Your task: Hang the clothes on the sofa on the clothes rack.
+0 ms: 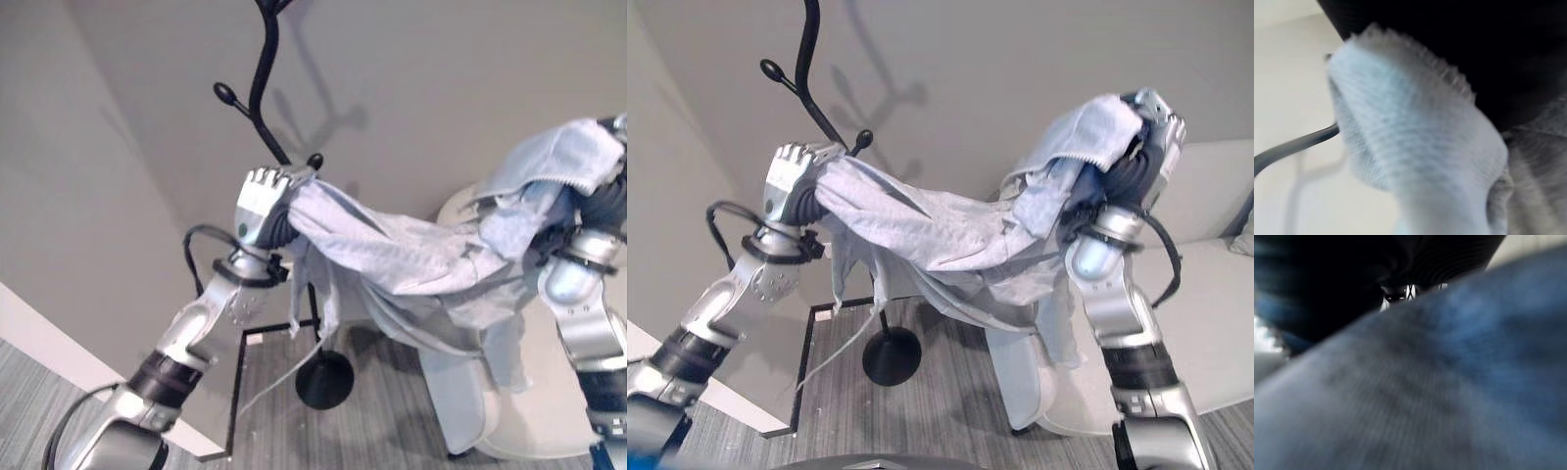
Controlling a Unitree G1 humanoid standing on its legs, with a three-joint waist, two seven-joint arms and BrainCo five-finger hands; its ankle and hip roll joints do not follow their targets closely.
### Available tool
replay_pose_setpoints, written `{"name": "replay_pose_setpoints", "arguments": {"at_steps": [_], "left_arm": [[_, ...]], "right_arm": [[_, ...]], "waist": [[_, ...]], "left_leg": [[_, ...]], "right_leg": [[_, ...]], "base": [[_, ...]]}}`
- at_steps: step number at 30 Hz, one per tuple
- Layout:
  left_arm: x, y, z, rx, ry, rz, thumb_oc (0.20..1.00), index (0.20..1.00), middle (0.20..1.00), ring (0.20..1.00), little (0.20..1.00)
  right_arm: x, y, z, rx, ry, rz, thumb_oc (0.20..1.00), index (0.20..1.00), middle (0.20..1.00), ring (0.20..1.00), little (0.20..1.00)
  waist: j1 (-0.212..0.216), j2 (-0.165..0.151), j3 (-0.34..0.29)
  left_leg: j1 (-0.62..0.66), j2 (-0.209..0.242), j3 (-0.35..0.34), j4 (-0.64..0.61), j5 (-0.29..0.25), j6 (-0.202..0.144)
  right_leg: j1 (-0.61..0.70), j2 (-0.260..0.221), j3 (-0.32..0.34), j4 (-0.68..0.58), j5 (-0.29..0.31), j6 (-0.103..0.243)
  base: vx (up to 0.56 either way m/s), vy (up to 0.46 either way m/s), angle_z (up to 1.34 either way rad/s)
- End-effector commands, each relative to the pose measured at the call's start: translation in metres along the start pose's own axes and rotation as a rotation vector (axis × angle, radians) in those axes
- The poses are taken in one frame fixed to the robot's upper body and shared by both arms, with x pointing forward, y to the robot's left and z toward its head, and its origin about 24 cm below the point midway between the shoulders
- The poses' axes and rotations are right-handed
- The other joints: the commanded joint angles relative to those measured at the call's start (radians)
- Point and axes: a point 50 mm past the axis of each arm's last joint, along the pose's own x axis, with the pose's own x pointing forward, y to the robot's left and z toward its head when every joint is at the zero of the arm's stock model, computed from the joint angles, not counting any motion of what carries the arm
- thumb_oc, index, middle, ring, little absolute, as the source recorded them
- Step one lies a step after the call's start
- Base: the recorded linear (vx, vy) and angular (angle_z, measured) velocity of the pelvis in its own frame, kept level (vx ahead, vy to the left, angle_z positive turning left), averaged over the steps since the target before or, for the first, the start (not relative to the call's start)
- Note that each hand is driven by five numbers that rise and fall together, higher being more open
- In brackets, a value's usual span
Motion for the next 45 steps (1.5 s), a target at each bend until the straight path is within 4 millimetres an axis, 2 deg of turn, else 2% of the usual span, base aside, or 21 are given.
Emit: {"name": "replay_pose_setpoints", "arguments": {"at_steps": [1,2,5,10,11,13,15,16,17,18,20,23,27,30,31,32,34,35,36,41,45], "left_arm": [[0.041,0.025,-0.027,0.159,0.025,0.075,0.2,0.2,0.2,0.2,0.2],[0.042,0.025,-0.027,0.16,0.024,0.079,0.2,0.2,0.2,0.2,0.2],[0.066,0.039,-0.041,0.252,0.033,0.074,0.2,0.2,0.2,0.2,0.2],[0.085,0.064,-0.068,0.388,0.101,0.047,0.2,0.2,0.2,0.2,0.2],[0.086,0.065,-0.068,0.389,0.1,0.05,0.2,0.2,0.2,0.2,0.2],[0.089,0.072,-0.082,0.44,0.148,0.028,0.2,0.2,0.2,0.2,0.2],[0.09,0.073,-0.082,0.44,0.148,0.033,0.2,0.2,0.2,0.2,0.2],[0.091,0.079,-0.089,0.462,0.173,0.036,0.2,0.2,0.2,0.2,0.2],[0.092,0.082,-0.092,0.472,0.189,0.041,0.2,0.2,0.2,0.2,0.2],[0.09,0.091,-0.103,0.494,0.243,0.056,0.2,0.2,0.2,0.2,0.2],[0.085,0.104,-0.123,0.524,0.35,0.072,0.2,0.2,0.2,0.2,0.2],[0.082,0.107,-0.132,0.533,0.402,0.069,0.2,0.2,0.2,0.2,0.2],[0.076,0.111,-0.143,0.551,0.467,0.061,0.2,0.2,0.2,0.2,0.2],[0.061,0.11,-0.159,0.574,0.574,0.02,0.2,0.2,0.2,0.2,0.2],[0.061,0.11,-0.159,0.574,0.574,0.02,0.2,0.2,0.2,0.2,0.2],[0.045,0.1,-0.169,0.574,0.656,-0.032,0.2,0.2,0.2,0.2,0.2],[0.04,0.094,-0.171,0.568,0.684,-0.052,0.2,0.2,0.2,0.2,0.2],[0.025,0.084,-0.178,0.556,0.758,-0.103,0.2,0.2,0.2,0.2,0.2],[0.019,0.076,-0.178,0.533,0.783,-0.12,0.2,0.2,0.2,0.2,0.2],[0.021,0.045,-0.167,0.401,0.819,-0.109,0.2,0.2,0.2,0.2,0.2],[0.014,0.032,-0.165,0.36,0.837,-0.124,0.2,0.2,0.2,0.2,0.2]], "right_arm": [[0.037,0.009,0.025,0.056,-0.108,0.015,0.2,0.2,0.2,0.2,0.2],[0.038,0.01,0.026,0.058,-0.111,0.012,0.2,0.2,0.2,0.2,0.2],[0.07,0.014,0.034,0.048,-0.142,0.041,0.2,0.2,0.2,0.2,0.2],[0.12,0.005,0.029,-0.024,-0.105,0.039,0.2,0.2,0.2,0.2,0.2],[0.122,0.005,0.03,-0.022,-0.106,0.037,0.2,0.2,0.2,0.2,0.2],[0.142,-0.006,0.022,-0.066,-0.056,0.013,0.2,0.2,0.2,0.2,0.2],[0.145,-0.006,0.024,-0.064,-0.06,0.011,0.2,0.2,0.2,0.2,0.2],[0.156,-0.019,0.015,-0.115,-0.019,-0.02,0.2,0.2,0.2,0.2,0.2],[0.164,-0.026,0.016,-0.124,-0.013,-0.04,0.2,0.2,0.2,0.2,0.2],[0.175,-0.041,0.011,-0.176,0.014,-0.08,0.2,0.2,0.2,0.2,0.2],[0.183,-0.052,0.001,-0.231,0.07,-0.091,0.2,0.2,0.2,0.2,0.2],[0.185,-0.053,-0.003,-0.257,0.094,-0.083,0.2,0.2,0.2,0.2,0.2],[0.183,-0.044,-0.01,-0.292,0.124,-0.043,0.2,0.2,0.2,0.2,0.2],[0.178,-0.028,-0.014,-0.32,0.148,0.015,0.2,0.2,0.2,0.2,0.2],[0.178,-0.028,-0.014,-0.32,0.148,0.015,0.2,0.2,0.2,0.2,0.2],[0.168,-0.011,-0.021,-0.333,0.178,0.072,0.2,0.2,0.2,0.2,0.2],[0.164,-0.003,-0.024,-0.346,0.186,0.097,0.2,0.2,0.2,0.2,0.2],[0.154,0.009,-0.031,-0.354,0.219,0.149,0.2,0.2,0.2,0.2,0.2],[0.15,0.012,-0.034,-0.362,0.24,0.162,0.2,0.2,0.2,0.2,0.2],[0.137,0.023,-0.045,-0.325,0.338,0.175,0.2,0.2,0.2,0.2,0.2],[0.122,0.027,-0.059,-0.331,0.395,0.197,0.2,0.2,0.2,0.2,0.2]], "waist": [[0.026,-0.074,-0.031],[0.025,-0.074,-0.027],[0.03,-0.076,-0.021],[0.042,-0.089,-0.022],[0.041,-0.089,-0.019],[0.047,-0.098,-0.02],[0.045,-0.096,-0.017],[0.051,-0.104,-0.016],[0.051,-0.107,-0.017],[0.055,-0.112,-0.02],[0.061,-0.117,-0.03],[0.062,-0.117,-0.03],[0.072,-0.117,-0.028],[0.085,-0.121,-0.024],[0.085,-0.121,-0.024],[0.1,-0.122,-0.014],[0.107,-0.123,-0.008],[0.116,-0.126,0.002],[0.124,-0.127,0.013],[0.147,-0.133,0.065],[0.146,-0.128,0.077]], "left_leg": [[0.06,-0.014,0.014,0.011,-0.114,-0.016],[0.059,-0.014,0.013,0.011,-0.114,-0.016],[0.051,-0.011,0.003,0.015,-0.109,-0.023],[0.044,0.0,-0.015,0.01,-0.109,-0.036],[0.044,0.0,-0.016,0.009,-0.108,-0.037],[0.039,0.003,-0.025,0.009,-0.104,-0.045],[0.037,0.003,-0.027,0.009,-0.104,-0.045],[0.031,0.005,-0.038,0.013,-0.103,-0.051],[0.027,0.006,-0.045,0.011,-0.101,-0.053],[0.023,0.01,-0.057,0.009,-0.097,-0.059],[0.023,0.015,-0.076,0.002,-0.089,-0.068],[0.023,0.018,-0.084,0.0,-0.085,-0.072],[0.017,0.019,-0.094,0.0,-0.078,-0.078],[0.005,0.021,-0.11,0.0,-0.066,-0.086],[0.005,0.021,-0.11,0.0,-0.066,-0.086],[-0.007,0.02,-0.119,0.0,-0.056,-0.089],[-0.016,0.018,-0.126,0.0,-0.051,-0.088],[-0.029,0.014,-0.137,0.0,-0.043,-0.089],[-0.04,0.011,-0.145,0.0,-0.036,-0.09],[-0.153,-0.012,-0.198,0.0,0.008,-0.101],[-0.196,-0.024,-0.21,0.0,0.018,-0.1]], "right_leg": [[0.07,-0.029,-0.014,-0.129,0.067,0.041],[0.069,-0.029,-0.014,-0.128,0.066,0.041],[0.063,-0.031,-0.027,-0.121,0.064,0.043],[0.059,-0.032,-0.052,-0.118,0.052,0.048],[0.059,-0.032,-0.053,-0.118,0.052,0.048],[0.053,-0.032,-0.062,-0.112,0.049,0.05],[0.051,-0.032,-0.064,-0.111,0.048,0.05],[0.044,-0.032,-0.069,-0.101,0.044,0.05],[0.04,-0.032,-0.076,-0.097,0.042,0.048],[0.035,-0.031,-0.089,-0.092,0.04,0.048],[0.041,-0.033,-0.112,-0.094,0.038,0.047],[0.043,-0.033,-0.123,-0.095,0.036,0.047],[0.046,-0.035,-0.14,-0.102,0.034,0.045],[0.047,-0.037,-0.165,-0.112,0.032,0.043],[0.047,-0.037,-0.165,-0.112,0.032,0.043],[0.045,-0.039,-0.179,-0.118,0.031,0.042],[0.043,-0.04,-0.19,-0.119,0.031,0.041],[0.037,-0.042,-0.197,-0.123,0.032,0.04],[0.03,-0.042,-0.203,-0.124,0.033,0.039],[-0.062,-0.046,-0.223,-0.133,0.05,0.036],[-0.094,-0.045,-0.217,-0.145,0.064,0.036]], "base": [[0.04,-0.037,0.1],[-0.01,-0.04,0.07],[0.04,-0.017,0.07],[0.06,-0.02,0.16],[0.1,-0.01,0.18],[0.07,-0.013,0.22],[0.03,-0.008,0.22],[0.06,-0.017,0.22],[0.11,-0.034,0.35],[0.12,-0.04,0.4],[0.12,-0.037,0.41],[0.04,-0.018,0.16],[0.03,-0.017,0.16],[0.02,-0.027,0.15],[0.04,-0.043,0.23],[0.02,-0.024,0.17],[0.02,-0.032,0.2],[0.01,-0.034,0.19],[-0.02,-0.037,0.25],[-0.08,-0.024,0.26],[-0.03,-0.008,0.28]]}}
